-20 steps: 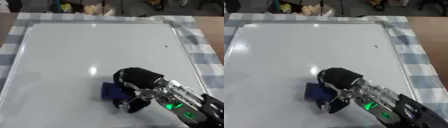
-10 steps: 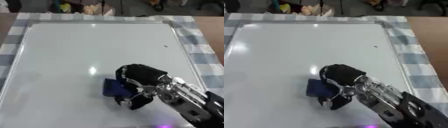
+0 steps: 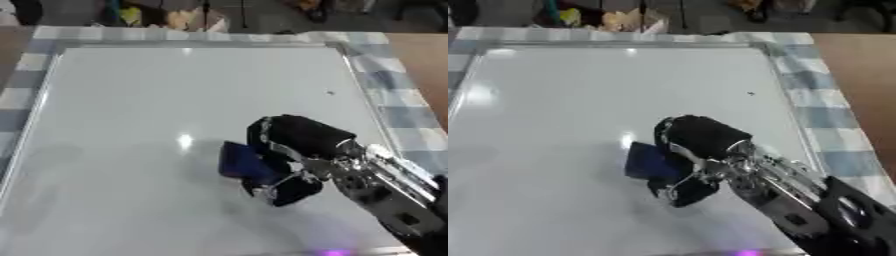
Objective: Wipe the whiteboard clean with a brush.
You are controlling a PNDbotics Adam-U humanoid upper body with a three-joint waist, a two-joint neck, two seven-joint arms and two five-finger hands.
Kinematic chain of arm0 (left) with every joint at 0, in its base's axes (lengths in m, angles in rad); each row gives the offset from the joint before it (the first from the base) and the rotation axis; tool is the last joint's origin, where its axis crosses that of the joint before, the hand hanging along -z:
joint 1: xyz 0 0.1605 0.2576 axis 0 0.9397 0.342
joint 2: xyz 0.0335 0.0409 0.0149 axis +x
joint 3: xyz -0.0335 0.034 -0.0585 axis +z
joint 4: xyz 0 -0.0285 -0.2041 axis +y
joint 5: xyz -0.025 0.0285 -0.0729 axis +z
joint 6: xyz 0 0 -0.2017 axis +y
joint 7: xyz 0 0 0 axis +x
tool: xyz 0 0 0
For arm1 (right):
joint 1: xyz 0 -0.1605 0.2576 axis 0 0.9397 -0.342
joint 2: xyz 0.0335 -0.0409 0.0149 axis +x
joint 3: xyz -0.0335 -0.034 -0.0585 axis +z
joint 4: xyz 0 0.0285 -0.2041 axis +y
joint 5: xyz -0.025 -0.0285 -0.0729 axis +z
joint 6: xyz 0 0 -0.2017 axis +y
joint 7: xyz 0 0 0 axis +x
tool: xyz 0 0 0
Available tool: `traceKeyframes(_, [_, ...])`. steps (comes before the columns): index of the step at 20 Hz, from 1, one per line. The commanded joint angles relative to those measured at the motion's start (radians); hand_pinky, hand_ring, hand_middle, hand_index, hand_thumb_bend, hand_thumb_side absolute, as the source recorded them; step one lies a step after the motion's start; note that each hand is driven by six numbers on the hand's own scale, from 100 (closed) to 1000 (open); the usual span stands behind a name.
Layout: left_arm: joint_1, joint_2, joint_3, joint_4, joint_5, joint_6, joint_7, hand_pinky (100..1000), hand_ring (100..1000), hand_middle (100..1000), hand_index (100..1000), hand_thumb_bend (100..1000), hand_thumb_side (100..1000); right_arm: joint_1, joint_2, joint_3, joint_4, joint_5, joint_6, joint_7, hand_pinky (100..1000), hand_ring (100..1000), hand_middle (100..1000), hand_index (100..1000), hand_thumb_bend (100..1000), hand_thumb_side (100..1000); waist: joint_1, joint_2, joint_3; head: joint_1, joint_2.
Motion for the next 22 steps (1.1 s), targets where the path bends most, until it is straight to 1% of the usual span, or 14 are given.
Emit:
traceKeyframes(1, [-0.006,0.015,-0.002,-0.018,0.0,-0.001,-0.002,406,582,553,730,139,984,-0.003,-0.045,-0.049,-0.022,-0.023,0.022,-0.013,615,771,512,100,100,280,0.004,-0.023,0.001,-0.001,-0.017])
traceKeyframes(6, [-0.006,0.016,-0.003,-0.018,0.001,-0.002,-0.003,406,582,553,730,138,983,-0.004,-0.072,-0.108,-0.022,-0.057,0.054,-0.027,617,771,510,100,100,286,0.006,-0.022,0.003,-0.002,-0.02])
traceKeyframes(14, [-0.006,0.013,-0.007,-0.018,0.001,-0.003,-0.007,404,582,553,730,136,984,-0.024,-0.111,-0.177,-0.011,-0.087,0.106,-0.039,618,767,501,100,100,291,0.009,-0.021,0.009,-0.005,-0.024])
traceKeyframes(17, [-0.004,0.013,-0.007,-0.018,0.001,-0.003,-0.009,403,582,553,730,136,983,-0.038,-0.129,-0.198,0.016,-0.092,0.122,-0.042,620,765,506,100,100,293,0.009,-0.02,0.013,-0.008,-0.024])
traceKeyframes(22, [-0.003,0.01,-0.008,-0.018,0.001,-0.001,-0.013,402,582,553,729,136,985,-0.062,-0.15,-0.216,0.094,-0.081,0.134,-0.051,619,761,508,100,100,291,0.007,-0.019,0.019,-0.016,-0.028])
